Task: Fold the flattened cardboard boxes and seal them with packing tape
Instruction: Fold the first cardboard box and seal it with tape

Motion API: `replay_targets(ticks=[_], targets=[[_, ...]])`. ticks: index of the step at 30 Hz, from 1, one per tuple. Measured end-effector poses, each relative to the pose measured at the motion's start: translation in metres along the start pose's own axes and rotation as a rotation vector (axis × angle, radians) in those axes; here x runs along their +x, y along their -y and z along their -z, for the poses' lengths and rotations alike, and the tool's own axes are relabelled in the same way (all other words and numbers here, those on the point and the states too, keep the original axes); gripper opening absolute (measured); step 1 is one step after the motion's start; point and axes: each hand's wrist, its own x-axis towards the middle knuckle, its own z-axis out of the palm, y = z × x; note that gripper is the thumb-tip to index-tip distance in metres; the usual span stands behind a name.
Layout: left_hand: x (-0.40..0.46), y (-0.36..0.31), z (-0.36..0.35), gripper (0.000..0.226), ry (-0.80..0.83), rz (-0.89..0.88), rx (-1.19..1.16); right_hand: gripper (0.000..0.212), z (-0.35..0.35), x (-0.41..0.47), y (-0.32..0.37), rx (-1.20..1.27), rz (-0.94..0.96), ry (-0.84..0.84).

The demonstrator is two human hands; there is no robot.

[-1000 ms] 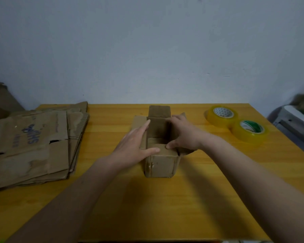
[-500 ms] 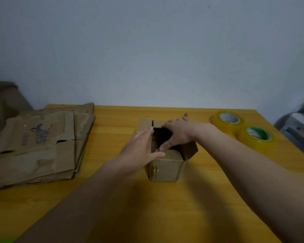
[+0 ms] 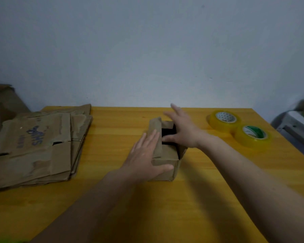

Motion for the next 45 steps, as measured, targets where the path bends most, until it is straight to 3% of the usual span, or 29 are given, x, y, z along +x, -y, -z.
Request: replay_targets(ticks=[2,4,8,12,14,18,22,25,27,31,34,39,45], targets=[[0.000,0.002,-0.003,0.101,0.025,-0.004,0.083,0.074,-0.001,-0.011,0.000,0.251,-0.079,-0.238],[0.002,0.006,-0.005,0.100,0.022,0.019,0.087,0.060,-0.002,-0.026,0.003,0.455,-0.205,-0.259],[0.003,0.002,-0.009,0.098,0.024,0.141,0.020,0.041,-0.014,-0.047,0.007,0.535,-0.210,0.024],[0.001,-0.010,-0.005,0.098,0.070,0.205,0.153,0.071,-0.031,-0.044,0.001,0.498,-0.303,0.225],[-0.002,-0.013,-0.001,0.101,0.085,0.196,0.180,0.072,-0.028,-0.042,-0.001,0.522,-0.307,0.263],[-0.020,-0.028,-0.003,0.108,0.114,0.070,0.251,0.060,-0.009,-0.041,-0.012,0.524,-0.265,0.357],[-0.022,-0.018,0.013,0.097,-0.075,-0.160,0.554,0.053,-0.001,-0.042,-0.014,0.480,-0.214,0.433],[-0.006,0.009,0.019,0.109,0.041,-0.182,0.534,0.052,-0.003,-0.044,-0.012,0.441,-0.132,0.441],[-0.001,0.016,0.013,0.104,0.078,-0.156,0.520,0.051,-0.009,-0.044,-0.014,0.424,-0.120,0.399],[-0.001,-0.002,-0.002,0.094,-0.058,0.045,0.567,0.044,-0.019,-0.045,-0.025,0.560,-0.288,0.070],[-0.004,-0.026,-0.012,0.090,-0.123,0.163,0.659,0.037,-0.025,-0.045,-0.037,0.617,-0.392,-0.011],[0.000,-0.034,-0.017,0.087,-0.144,0.109,0.630,0.036,-0.033,-0.042,-0.041,0.666,-0.496,-0.113],[0.025,-0.041,-0.020,0.089,0.051,-0.057,0.488,0.039,-0.039,-0.041,-0.039,0.636,-0.466,-0.137]])
